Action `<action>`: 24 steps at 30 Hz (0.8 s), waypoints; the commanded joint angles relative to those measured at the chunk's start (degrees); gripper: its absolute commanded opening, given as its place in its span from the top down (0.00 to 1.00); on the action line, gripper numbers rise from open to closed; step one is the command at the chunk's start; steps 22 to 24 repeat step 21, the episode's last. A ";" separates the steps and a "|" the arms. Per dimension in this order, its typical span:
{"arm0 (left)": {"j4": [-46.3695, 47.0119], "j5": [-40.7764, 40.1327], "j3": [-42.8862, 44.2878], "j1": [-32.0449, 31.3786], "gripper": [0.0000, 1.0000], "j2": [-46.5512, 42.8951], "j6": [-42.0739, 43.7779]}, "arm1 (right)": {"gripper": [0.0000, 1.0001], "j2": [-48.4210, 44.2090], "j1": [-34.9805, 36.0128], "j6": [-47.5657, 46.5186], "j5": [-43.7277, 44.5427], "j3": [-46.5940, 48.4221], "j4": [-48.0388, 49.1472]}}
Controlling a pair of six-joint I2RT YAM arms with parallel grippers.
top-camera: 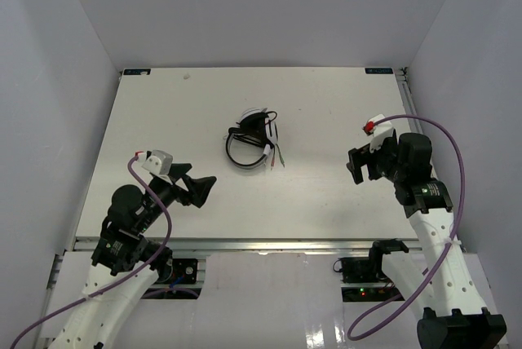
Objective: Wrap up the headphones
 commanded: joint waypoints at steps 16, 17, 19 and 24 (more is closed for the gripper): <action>-0.80 -0.64 -0.62 -0.03 0.02 0.65 0.11 | 0.10 -0.76 -0.71 2.14 -1.79 1.27 1.53; -0.80 -0.71 -0.62 -0.03 0.02 0.73 0.11 | 0.10 -0.77 -0.71 2.14 -1.80 1.28 1.74; -0.80 -0.65 -0.62 -0.03 0.02 0.89 0.11 | 0.10 -0.90 -0.71 2.18 -1.78 1.11 2.07; -0.85 -0.70 -0.67 -0.03 0.02 1.02 0.11 | 0.10 -1.19 -0.71 2.87 -1.15 0.44 2.89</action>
